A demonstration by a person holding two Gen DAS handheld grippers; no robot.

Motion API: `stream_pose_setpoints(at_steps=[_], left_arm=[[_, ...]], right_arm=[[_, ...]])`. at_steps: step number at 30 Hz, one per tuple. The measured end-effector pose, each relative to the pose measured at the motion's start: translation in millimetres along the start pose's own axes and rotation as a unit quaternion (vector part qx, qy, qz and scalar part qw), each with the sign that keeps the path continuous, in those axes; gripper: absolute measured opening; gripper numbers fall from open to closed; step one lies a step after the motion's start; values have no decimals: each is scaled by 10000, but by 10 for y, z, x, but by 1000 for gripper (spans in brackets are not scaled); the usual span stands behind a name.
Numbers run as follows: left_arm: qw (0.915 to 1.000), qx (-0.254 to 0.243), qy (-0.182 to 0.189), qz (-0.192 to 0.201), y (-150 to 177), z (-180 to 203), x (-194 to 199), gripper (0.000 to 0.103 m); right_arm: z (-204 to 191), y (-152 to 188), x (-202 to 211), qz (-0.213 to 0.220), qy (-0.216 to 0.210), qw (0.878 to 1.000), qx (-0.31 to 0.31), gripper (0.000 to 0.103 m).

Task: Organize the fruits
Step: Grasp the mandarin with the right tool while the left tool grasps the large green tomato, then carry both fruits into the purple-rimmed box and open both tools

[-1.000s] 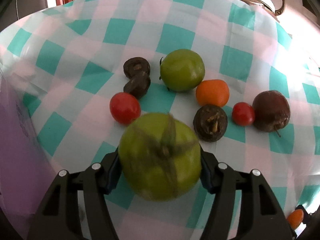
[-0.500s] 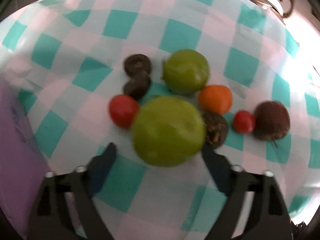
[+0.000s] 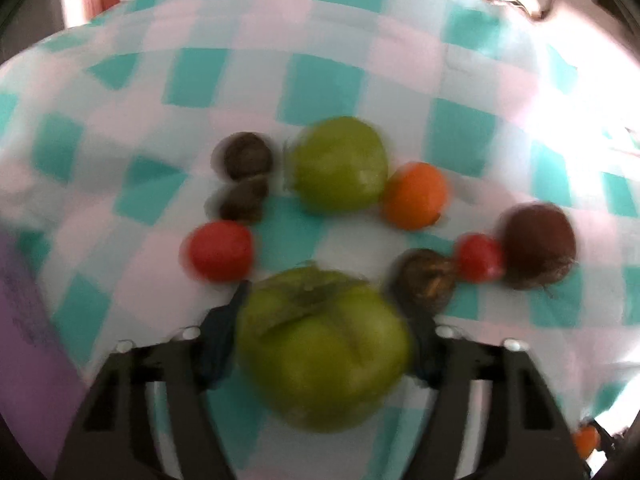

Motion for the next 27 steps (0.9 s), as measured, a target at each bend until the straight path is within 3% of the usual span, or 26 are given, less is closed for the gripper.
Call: stream_pose_setpoints(at_steps=[6,10,13,19,27], left_arm=[[9998,-137,10,172,130,36,109,64],[9998,-14,171,-135,111,-32,156,64],[9999,-67,120,-57,125,-101,355,64],[9997,56,-159,189,171,-213,1172,64],[9963,109,-467,713,740,-416,2667,64]], right_arm=[[-10,-3,19,46,78,9997,-211,40],[-82,-148,-22,113,-184,9993,-298,40],[-219,-294,-6,198,-352,9991,-124,40],[-427,-516,406,218,-759,9962,377,40],[-770,-629,1421,366,-1045,9846,1350,40]])
Point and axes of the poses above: each gripper's, at about its wrist camera, not at the fingertips, and x roughly against the way its jaws point, z to its right, y to its underside, the point moved 1 cm from there along -x, roughly the way its jaws point, and after that the axes turned 14 degrees about -y, right-handed, at the moved point
